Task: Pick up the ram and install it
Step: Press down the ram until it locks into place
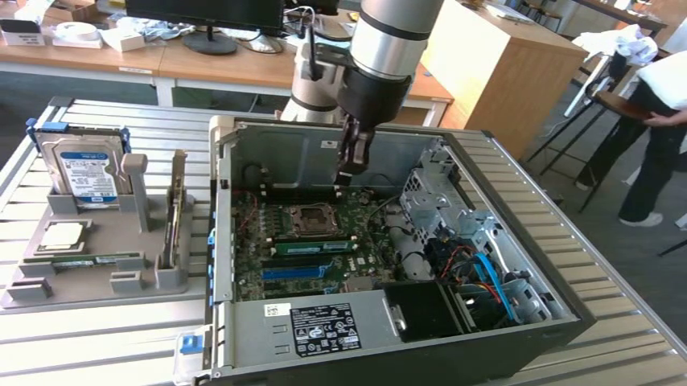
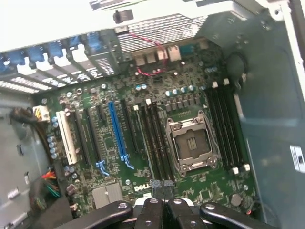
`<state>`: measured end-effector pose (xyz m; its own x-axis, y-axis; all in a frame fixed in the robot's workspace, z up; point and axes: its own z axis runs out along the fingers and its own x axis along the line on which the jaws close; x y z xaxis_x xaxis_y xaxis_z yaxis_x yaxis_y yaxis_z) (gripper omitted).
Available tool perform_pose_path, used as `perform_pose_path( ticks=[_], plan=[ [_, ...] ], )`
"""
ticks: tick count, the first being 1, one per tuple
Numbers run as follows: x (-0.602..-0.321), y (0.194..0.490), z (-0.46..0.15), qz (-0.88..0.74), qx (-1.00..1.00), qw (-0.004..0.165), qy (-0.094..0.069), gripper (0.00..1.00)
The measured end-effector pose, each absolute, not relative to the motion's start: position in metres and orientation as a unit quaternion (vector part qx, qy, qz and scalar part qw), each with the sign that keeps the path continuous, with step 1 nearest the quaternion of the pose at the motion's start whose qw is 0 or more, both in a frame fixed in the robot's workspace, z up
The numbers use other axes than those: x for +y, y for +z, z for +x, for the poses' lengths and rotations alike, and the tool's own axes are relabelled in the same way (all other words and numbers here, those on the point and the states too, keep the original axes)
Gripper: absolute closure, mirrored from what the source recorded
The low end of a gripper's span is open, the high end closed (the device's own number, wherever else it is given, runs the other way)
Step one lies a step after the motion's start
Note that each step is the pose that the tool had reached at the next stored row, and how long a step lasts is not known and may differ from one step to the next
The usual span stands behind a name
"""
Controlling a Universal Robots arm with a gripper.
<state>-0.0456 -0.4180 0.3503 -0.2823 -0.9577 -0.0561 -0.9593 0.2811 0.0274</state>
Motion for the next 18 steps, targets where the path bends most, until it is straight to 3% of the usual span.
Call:
perform_pose_path(
  ticks=[18],
  plan=[
    [-0.418,0.3495,-0.0458,-0.478,0.878,0.018,0.025,0.9]
  ],
)
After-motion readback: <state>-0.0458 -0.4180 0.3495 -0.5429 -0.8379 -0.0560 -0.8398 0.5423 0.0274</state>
